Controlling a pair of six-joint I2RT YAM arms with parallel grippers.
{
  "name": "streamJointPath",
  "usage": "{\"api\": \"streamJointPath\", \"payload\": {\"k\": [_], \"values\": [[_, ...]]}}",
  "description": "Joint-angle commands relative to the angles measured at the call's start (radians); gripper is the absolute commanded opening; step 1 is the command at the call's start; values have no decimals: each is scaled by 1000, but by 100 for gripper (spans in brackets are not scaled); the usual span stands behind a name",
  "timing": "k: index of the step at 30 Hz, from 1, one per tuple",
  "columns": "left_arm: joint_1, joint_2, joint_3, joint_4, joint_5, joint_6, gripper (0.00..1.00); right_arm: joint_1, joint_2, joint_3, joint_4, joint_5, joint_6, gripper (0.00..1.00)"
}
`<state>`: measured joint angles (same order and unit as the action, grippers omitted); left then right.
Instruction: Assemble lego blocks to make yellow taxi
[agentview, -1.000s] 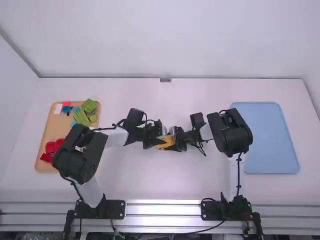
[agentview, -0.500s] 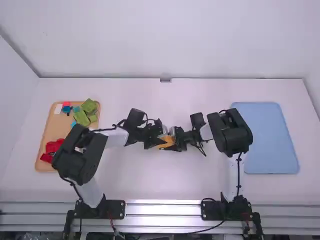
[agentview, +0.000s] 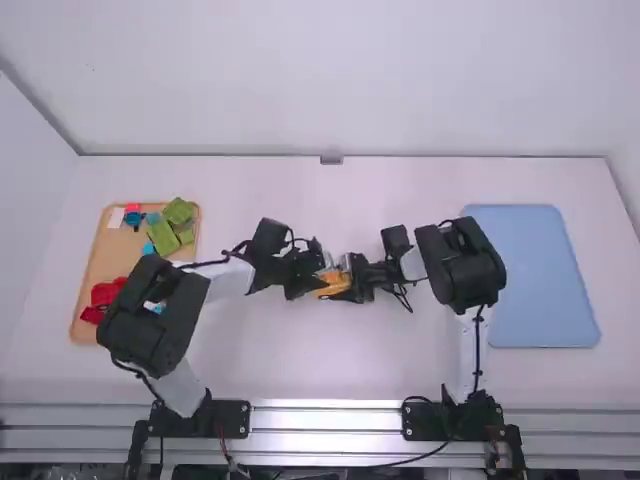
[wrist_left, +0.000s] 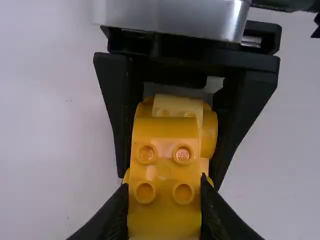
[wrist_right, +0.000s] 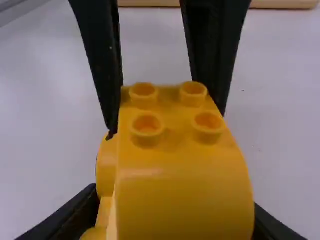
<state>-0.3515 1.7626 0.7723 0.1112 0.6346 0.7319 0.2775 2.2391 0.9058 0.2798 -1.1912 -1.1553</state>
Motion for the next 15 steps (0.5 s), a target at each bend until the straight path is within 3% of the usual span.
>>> {"api": "streamJointPath", "payload": {"k": [1,4,15], "values": [[6,47,-60,-21,-98,8,2,-7,12,-2,-3,6,-1,57],[-12,47,-69,40,20,73,2,-7,12,-2,-4,2,0,58],[-44,50,-68,87,27,58,2,8,12,-3,-3,-23,-2,58]]}}
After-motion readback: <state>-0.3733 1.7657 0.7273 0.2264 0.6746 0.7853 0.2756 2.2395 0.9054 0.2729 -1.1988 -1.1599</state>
